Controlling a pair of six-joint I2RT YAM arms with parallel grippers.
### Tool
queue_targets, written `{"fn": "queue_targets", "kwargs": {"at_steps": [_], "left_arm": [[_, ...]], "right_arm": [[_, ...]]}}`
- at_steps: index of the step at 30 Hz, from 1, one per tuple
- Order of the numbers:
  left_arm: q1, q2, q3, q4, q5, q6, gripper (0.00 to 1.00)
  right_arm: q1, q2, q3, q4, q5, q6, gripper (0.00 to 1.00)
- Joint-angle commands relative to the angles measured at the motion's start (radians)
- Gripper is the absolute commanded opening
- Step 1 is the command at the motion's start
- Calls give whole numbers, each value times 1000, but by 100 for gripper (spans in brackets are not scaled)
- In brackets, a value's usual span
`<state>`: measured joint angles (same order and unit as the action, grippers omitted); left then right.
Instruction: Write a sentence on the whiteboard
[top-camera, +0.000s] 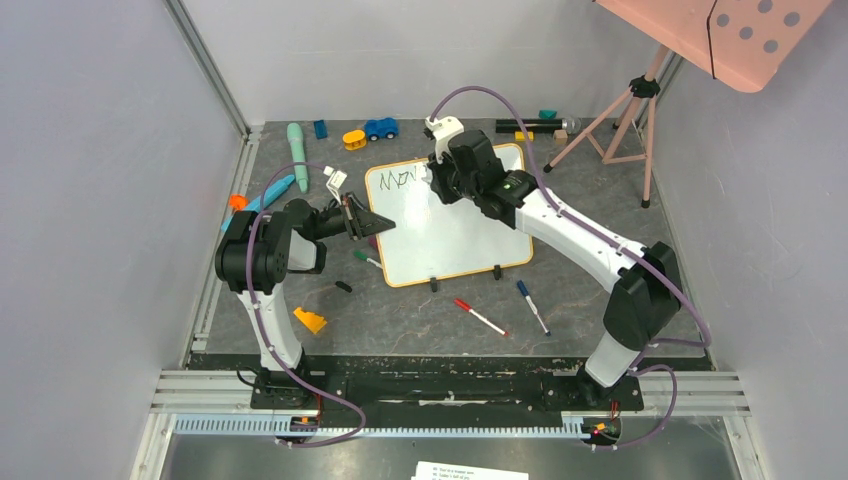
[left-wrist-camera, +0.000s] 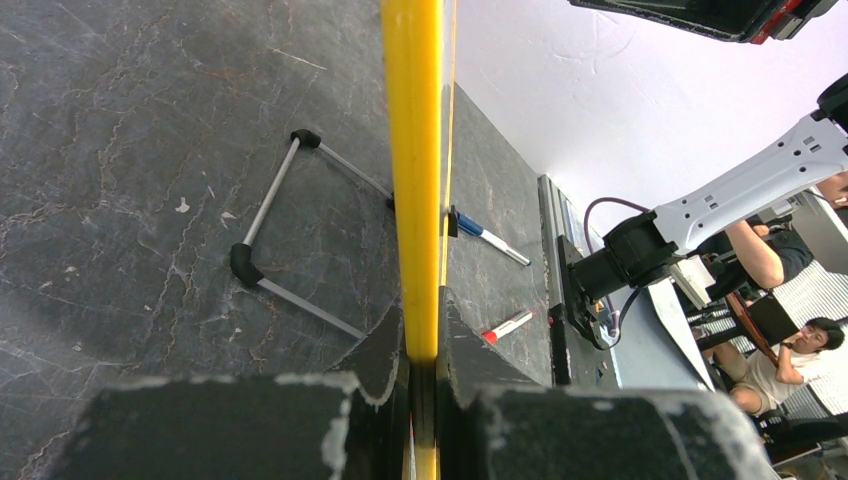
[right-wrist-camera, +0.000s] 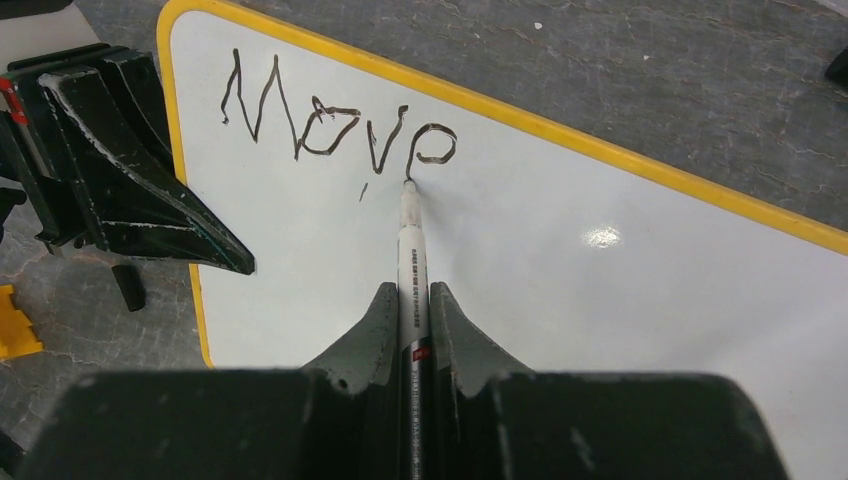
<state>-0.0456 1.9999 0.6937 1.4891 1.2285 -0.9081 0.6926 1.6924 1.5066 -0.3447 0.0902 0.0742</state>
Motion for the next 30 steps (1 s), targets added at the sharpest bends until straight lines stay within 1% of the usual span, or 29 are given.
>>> {"fn": "queue_targets", "kwargs": {"at_steps": [1, 12, 16, 23, 30], "left_arm": [[-1, 1, 12, 68, -6, 115, 2], [-1, 2, 13, 68, -5, 113, 2], [-1, 4, 15, 68, -6, 110, 2], [0, 2, 11, 68, -9, 112, 2], [0, -6, -2, 68, -23, 121, 2]], "right_arm": [[-15, -14, -22, -27, 81, -17, 0], [-17, -34, -22, -28, 110, -18, 0], [-17, -53, -27, -11, 76, -22, 0], [-24, -127, -64, 80, -20, -39, 0], [-31, -167, -118, 105, 6, -55, 0]]}}
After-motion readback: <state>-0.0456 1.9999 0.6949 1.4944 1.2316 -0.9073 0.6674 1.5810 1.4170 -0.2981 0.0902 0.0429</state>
